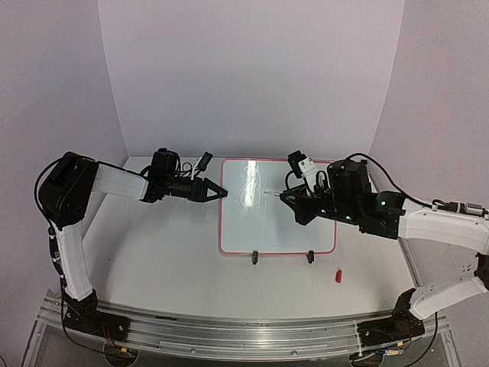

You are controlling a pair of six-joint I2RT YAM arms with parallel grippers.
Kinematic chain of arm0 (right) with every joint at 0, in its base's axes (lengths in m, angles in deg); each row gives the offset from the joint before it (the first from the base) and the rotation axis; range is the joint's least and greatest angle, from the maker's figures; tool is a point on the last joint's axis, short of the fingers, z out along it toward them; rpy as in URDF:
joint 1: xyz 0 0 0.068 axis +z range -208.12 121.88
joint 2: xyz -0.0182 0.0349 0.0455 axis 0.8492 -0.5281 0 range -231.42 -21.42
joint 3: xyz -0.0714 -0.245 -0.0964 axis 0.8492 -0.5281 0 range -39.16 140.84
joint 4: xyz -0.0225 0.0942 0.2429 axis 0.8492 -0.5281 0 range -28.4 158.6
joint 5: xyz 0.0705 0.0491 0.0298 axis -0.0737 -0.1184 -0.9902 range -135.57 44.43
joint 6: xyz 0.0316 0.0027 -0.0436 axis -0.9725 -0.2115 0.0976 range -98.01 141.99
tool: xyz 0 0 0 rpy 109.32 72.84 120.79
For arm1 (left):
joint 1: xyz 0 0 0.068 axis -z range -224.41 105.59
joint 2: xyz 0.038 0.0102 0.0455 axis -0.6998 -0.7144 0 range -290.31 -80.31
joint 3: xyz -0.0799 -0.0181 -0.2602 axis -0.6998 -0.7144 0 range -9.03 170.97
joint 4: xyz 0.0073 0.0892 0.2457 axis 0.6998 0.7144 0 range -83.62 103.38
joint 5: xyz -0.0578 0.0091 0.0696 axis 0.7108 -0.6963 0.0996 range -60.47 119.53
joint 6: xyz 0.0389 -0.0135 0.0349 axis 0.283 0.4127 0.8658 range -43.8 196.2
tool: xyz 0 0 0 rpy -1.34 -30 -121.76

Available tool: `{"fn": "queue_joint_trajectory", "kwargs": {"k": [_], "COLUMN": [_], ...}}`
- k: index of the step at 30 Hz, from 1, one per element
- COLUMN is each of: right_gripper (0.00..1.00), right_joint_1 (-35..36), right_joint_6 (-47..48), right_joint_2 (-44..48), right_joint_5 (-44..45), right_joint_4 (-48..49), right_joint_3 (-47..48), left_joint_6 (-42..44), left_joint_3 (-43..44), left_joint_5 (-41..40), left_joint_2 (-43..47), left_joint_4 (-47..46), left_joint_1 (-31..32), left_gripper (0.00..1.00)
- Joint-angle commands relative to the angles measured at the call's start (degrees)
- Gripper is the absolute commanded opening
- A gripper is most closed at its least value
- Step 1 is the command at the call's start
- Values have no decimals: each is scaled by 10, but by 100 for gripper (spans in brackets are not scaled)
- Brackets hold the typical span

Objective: Write a sentence on the whiteboard

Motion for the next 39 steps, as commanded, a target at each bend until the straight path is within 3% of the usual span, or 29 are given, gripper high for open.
{"fn": "queue_joint_trajectory", "kwargs": {"k": [1, 4, 11, 15, 22, 27, 32, 39], "right_gripper": [0, 0, 0, 0, 0, 0, 0, 0], "right_joint_1": [2, 2, 2, 2, 2, 2, 2, 2], "right_joint_6": [-10, -12, -14, -4, 6, 3, -2, -5], "right_joint_2": [-13, -17, -19, -30, -47, -56, -53, -46], "right_joint_5": [-3, 0, -3, -10, -36, -57, -73, -94], "right_joint_4": [23, 24, 24, 25, 25, 24, 24, 24], "right_joint_3": [26, 27, 29, 35, 47, 49, 50, 46], "left_joint_6": [7, 4, 8, 10, 20, -5, 11, -40], "left_joint_3": [33, 39, 12, -23, -109, -145, -174, -228], "left_joint_5": [45, 54, 57, 49, -63, -90, -207, -243], "left_joint_2": [-19, -27, -24, -14, 37, 62, 101, 131], "left_joint_4": [-33, -37, -61, -89, -125, -143, -117, -164], "left_joint_1": [-1, -1, 0, 1, 27, 39, 90, 108], "left_gripper": [59, 48, 1, 0, 0, 0, 0, 0]}}
